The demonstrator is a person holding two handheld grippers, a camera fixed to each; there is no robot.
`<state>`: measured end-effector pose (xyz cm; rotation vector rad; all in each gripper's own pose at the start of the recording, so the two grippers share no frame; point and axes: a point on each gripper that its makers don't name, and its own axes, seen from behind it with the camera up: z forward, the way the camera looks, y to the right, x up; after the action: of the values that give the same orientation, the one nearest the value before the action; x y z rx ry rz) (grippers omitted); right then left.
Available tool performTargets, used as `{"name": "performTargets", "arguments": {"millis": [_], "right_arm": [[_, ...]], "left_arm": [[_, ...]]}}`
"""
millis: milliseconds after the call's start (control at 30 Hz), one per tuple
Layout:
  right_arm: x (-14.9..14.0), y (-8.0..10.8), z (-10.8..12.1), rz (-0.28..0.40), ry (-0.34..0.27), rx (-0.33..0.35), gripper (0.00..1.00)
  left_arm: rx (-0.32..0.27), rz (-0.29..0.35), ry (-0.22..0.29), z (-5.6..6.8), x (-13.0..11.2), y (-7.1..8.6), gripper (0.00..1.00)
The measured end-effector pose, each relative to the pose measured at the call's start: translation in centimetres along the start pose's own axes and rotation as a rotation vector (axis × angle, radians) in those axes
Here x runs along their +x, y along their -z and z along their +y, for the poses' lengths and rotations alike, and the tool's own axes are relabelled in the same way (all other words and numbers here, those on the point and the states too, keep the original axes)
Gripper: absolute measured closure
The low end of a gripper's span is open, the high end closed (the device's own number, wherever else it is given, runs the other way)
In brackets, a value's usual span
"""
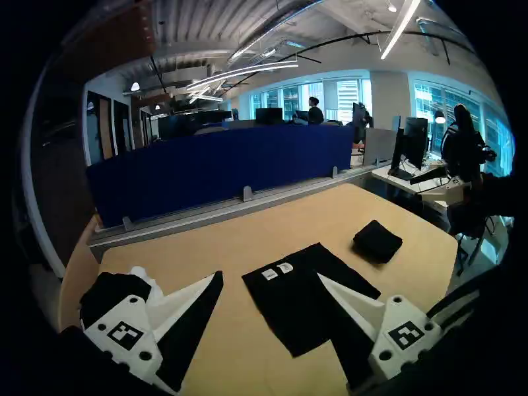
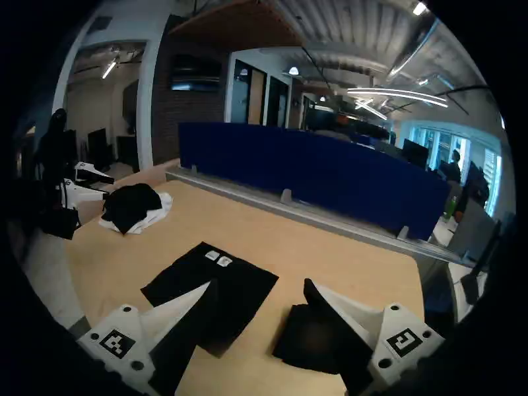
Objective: Fold towel
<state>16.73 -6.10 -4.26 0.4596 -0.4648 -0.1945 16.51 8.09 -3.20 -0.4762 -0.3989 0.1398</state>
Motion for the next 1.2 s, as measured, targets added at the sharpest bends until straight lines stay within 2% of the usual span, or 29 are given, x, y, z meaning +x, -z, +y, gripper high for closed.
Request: {"name": "performTargets", "arguments": {"millis": [167, 367, 567, 800, 1000, 1200], "right_arm": [[-1.7, -1.0, -1.0, -0.022, 0.024, 0.034, 0.01], [-5.6, -2.8, -2.0, -0.064, 0.062, 0.056, 0.00], [-9.5, -4.6, -3.8, -0.114, 0.095, 0.097, 0.00], [-13.4, -6.6, -5.6, -0.156, 0.097, 0.131, 0.00], [-16.9, -8.0, -6.4, -0.210, 0.108, 0.143, 0.00], [-19.7, -8.7, -7.1, -0.265, 0.124, 0.168, 0.00]], "left_arm": [[-0.031, -0.036, -0.021, 0.6, -2.2, -0.8, 0.05], [-0.053, -0.095, -0.052, 1.7, -6.5, -2.3, 0.05], [-0.093, -0.144, -0.073, 3.4, -11.0, -3.7, 0.05], [-0.141, -0.209, -0.104, 5.1, -15.9, -5.3, 0.05], [-0.177, -0.276, -0.106, 5.9, -19.5, -6.5, 0.05], [-0.196, -0.331, -0.108, 6.0, -22.1, -7.4, 0.05]]}}
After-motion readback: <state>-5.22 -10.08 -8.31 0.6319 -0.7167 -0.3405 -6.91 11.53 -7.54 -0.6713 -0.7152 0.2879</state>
